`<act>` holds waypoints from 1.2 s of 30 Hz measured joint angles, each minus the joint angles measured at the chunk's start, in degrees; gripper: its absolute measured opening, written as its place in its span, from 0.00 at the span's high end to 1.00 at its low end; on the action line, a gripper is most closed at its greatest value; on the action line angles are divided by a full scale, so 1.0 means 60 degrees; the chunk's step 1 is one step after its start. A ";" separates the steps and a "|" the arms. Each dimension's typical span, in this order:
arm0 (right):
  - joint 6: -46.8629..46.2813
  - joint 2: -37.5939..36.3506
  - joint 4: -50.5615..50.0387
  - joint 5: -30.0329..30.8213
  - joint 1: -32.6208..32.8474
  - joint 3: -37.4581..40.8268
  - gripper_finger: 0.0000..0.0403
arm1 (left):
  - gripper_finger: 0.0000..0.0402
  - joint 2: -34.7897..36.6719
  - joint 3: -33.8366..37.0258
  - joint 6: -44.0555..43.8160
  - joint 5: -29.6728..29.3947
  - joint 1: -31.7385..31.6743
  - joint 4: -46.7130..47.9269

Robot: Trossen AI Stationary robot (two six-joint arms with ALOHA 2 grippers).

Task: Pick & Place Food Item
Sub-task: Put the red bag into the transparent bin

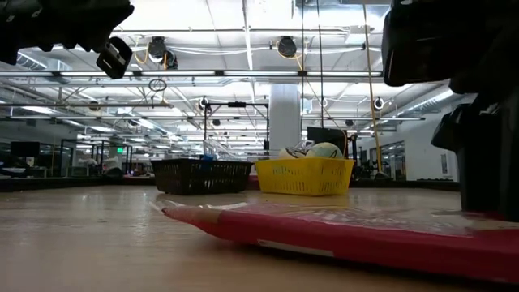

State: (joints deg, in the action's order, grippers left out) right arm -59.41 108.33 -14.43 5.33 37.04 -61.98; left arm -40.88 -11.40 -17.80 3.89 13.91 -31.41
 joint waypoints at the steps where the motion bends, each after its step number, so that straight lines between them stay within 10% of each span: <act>1: -0.0021 0.0011 -0.0042 -0.0061 -0.0020 0.0087 0.48 | 0.95 0.0000 0.0000 0.0000 -0.0006 0.0000 -0.0002; 19: 0.1389 -0.0122 0.0036 -0.0338 -0.0128 0.0278 0.97 | 0.95 -0.0002 0.0000 -0.0015 -0.0425 0.0000 -0.0009; 36: 0.5301 -0.3560 -0.0045 0.5097 -0.0299 0.0318 0.99 | 0.95 0.0000 0.0000 0.0412 -0.0496 0.0000 -0.0077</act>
State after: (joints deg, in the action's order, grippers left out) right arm -27.60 86.97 -14.71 35.91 35.24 -60.07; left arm -40.88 -11.40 -15.33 0.92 13.91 -31.87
